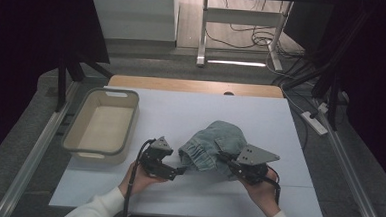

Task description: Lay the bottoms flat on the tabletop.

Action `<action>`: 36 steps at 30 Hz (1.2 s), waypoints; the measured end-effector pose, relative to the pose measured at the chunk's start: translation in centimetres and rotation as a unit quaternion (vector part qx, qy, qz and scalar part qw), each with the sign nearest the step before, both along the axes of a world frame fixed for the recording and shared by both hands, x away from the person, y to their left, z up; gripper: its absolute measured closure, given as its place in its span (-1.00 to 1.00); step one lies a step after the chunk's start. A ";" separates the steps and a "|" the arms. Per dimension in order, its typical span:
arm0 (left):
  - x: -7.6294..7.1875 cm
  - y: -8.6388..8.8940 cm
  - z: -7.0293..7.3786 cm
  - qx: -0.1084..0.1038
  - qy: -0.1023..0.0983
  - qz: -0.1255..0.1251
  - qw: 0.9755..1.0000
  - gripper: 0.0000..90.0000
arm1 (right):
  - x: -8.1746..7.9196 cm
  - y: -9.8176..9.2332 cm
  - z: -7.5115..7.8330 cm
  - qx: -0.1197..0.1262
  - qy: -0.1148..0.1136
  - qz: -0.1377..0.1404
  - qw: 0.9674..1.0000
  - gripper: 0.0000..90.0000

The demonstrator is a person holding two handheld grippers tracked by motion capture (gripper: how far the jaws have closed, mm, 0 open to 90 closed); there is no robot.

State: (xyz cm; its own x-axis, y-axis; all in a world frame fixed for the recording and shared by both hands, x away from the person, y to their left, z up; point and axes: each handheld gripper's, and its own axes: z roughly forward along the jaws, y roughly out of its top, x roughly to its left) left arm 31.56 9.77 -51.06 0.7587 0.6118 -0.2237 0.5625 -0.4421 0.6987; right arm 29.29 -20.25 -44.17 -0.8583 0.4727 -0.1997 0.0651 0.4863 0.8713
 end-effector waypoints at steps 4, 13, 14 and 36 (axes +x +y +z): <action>0.7 -0.3 -0.7 0.009 0.010 0.007 1.000 -0.76 | 0.1 -0.1 -0.1 -0.002 0.002 0.001 1.000 0.93; 1.6 -1.6 -1.6 0.026 0.014 0.003 1.000 -0.72 | 0.1 -0.1 -0.2 -0.003 0.003 0.001 1.000 0.93; 1.6 -1.7 -1.7 0.027 0.013 0.004 1.000 -0.68 | 0.1 -0.1 -0.2 -0.001 0.004 0.001 1.000 0.93; 1.9 -0.7 -2.0 -0.014 0.029 -0.037 0.999 0.88 | 0.3 -0.2 -0.8 -0.008 0.010 0.000 1.000 0.93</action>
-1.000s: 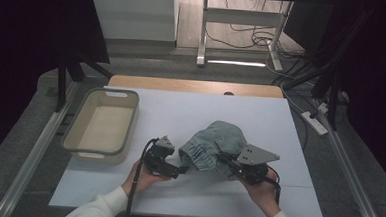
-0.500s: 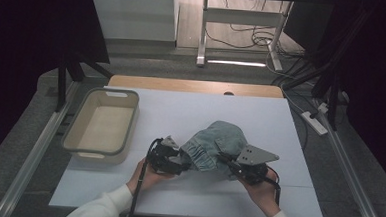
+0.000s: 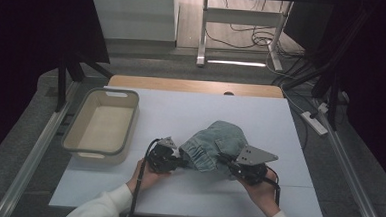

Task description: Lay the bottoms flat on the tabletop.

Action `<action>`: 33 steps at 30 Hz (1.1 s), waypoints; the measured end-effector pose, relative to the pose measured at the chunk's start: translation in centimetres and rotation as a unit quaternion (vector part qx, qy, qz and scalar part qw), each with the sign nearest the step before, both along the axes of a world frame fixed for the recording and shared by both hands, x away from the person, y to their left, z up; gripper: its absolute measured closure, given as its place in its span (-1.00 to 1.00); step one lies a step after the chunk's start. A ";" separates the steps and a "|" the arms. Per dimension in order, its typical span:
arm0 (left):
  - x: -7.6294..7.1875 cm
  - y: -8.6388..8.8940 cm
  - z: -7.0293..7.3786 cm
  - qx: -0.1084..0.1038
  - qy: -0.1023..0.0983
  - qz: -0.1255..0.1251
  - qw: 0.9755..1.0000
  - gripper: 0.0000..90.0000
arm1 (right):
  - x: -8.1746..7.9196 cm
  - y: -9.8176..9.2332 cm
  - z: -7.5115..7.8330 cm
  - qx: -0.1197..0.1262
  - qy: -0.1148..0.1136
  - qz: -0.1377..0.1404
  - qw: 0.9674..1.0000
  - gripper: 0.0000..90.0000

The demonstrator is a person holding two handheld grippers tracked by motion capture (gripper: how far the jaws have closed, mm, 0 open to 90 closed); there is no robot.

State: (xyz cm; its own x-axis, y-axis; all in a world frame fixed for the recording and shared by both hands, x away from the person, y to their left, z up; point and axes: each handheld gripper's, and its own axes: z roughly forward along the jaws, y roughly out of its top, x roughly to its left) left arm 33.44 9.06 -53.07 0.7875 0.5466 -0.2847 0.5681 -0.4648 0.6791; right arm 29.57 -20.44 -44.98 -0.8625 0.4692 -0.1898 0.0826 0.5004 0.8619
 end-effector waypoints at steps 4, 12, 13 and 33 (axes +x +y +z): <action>-0.2 0.5 0.8 0.000 -0.012 -0.001 1.000 0.88 | -0.2 -0.3 0.3 0.006 -0.008 -0.003 1.000 0.93; -0.9 2.6 3.5 -0.023 -0.055 0.007 0.998 0.89 | -0.1 -0.8 1.2 0.028 -0.019 -0.010 0.999 0.95; -0.9 2.8 3.7 -0.025 -0.055 0.008 0.998 0.89 | 0.0 -0.7 1.2 0.025 -0.017 -0.009 0.999 0.95; 0.2 3.1 1.6 -0.003 -0.020 0.030 0.999 0.88 | 5.9 1.1 -2.5 -0.010 0.053 -0.042 0.998 0.96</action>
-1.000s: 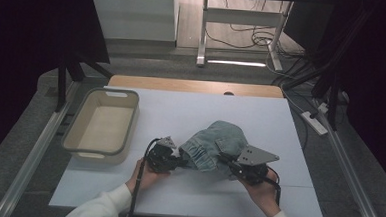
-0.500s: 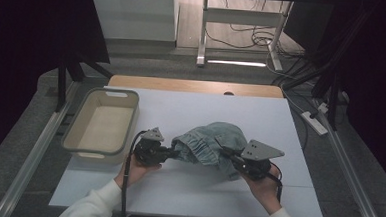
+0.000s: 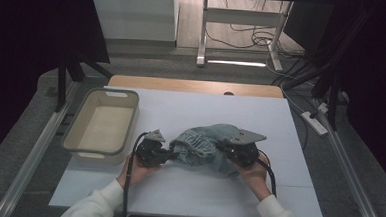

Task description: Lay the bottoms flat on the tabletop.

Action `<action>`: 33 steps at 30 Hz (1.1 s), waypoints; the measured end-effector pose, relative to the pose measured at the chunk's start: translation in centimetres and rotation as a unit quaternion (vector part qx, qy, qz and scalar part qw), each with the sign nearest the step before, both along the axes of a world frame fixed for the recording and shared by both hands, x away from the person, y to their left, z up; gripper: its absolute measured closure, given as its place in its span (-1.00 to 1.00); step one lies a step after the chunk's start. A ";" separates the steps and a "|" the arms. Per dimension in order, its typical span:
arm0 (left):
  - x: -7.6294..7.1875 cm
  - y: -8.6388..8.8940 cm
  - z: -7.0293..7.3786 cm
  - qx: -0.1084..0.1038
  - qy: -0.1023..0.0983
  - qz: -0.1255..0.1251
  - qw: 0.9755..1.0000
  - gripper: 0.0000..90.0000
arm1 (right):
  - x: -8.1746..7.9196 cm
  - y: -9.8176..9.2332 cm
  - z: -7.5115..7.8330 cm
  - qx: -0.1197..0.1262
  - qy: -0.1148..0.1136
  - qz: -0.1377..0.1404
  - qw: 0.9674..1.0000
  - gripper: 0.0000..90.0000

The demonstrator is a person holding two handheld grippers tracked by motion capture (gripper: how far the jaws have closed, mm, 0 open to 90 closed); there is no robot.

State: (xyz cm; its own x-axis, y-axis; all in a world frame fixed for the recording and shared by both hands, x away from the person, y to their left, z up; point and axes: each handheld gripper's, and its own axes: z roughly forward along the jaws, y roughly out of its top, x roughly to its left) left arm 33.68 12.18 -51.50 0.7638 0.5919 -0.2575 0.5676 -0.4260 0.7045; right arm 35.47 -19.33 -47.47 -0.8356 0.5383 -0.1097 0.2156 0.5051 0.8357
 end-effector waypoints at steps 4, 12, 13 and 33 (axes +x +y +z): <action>0.2 0.1 -0.3 -0.003 0.007 0.005 1.000 0.88 | -0.4 0.5 -0.3 0.007 0.008 0.025 1.000 0.58; 0.3 0.2 -0.4 -0.004 0.010 0.006 1.000 0.88 | -3.7 0.8 1.7 0.017 -0.034 0.036 0.999 0.02; 0.3 0.2 -0.4 -0.005 0.011 0.006 1.000 0.88 | -3.9 0.8 1.9 0.018 -0.027 0.039 0.999 -0.08; 0.3 0.2 -0.3 -0.005 0.007 0.010 1.000 0.88 | -4.1 3.5 -1.4 -0.093 -0.037 0.042 0.994 0.48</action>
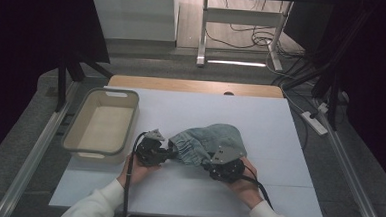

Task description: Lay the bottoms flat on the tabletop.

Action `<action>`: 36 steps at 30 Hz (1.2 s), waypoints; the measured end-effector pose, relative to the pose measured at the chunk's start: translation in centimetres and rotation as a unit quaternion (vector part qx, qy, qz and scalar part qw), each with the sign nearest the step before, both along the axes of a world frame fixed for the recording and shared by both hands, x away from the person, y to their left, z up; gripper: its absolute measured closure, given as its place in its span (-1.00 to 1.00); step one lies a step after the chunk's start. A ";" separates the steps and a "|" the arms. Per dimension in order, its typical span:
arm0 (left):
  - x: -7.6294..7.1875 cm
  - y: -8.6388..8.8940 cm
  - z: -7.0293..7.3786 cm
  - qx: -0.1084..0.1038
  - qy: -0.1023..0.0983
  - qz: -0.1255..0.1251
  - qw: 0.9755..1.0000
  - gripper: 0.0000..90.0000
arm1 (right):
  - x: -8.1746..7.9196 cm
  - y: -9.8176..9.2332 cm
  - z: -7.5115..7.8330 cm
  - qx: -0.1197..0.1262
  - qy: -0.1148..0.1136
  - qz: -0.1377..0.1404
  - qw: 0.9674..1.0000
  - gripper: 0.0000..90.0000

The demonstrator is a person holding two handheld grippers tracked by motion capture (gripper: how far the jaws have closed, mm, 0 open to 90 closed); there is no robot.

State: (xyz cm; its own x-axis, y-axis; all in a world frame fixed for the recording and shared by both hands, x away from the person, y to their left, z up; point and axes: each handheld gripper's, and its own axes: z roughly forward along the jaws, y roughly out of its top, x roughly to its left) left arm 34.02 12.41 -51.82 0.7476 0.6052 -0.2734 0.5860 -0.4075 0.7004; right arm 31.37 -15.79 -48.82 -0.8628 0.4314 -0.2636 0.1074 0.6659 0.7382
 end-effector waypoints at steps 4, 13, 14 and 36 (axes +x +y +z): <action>-0.1 0.0 0.1 0.000 -0.004 -0.002 1.000 0.88 | 0.4 -0.7 0.6 0.033 0.006 -0.008 0.999 0.63; -0.4 0.2 0.6 0.003 -0.020 -0.002 1.000 0.88 | -0.1 -2.5 4.0 0.097 -0.042 -0.025 0.994 0.67; -0.4 0.2 0.7 0.001 -0.021 0.000 1.000 0.88 | -0.1 -2.7 4.3 0.101 -0.044 -0.028 0.994 0.67; -0.7 1.4 2.0 -0.015 -0.049 0.017 0.999 0.88 | 0.2 -4.9 6.3 0.153 -0.052 -0.049 0.986 0.68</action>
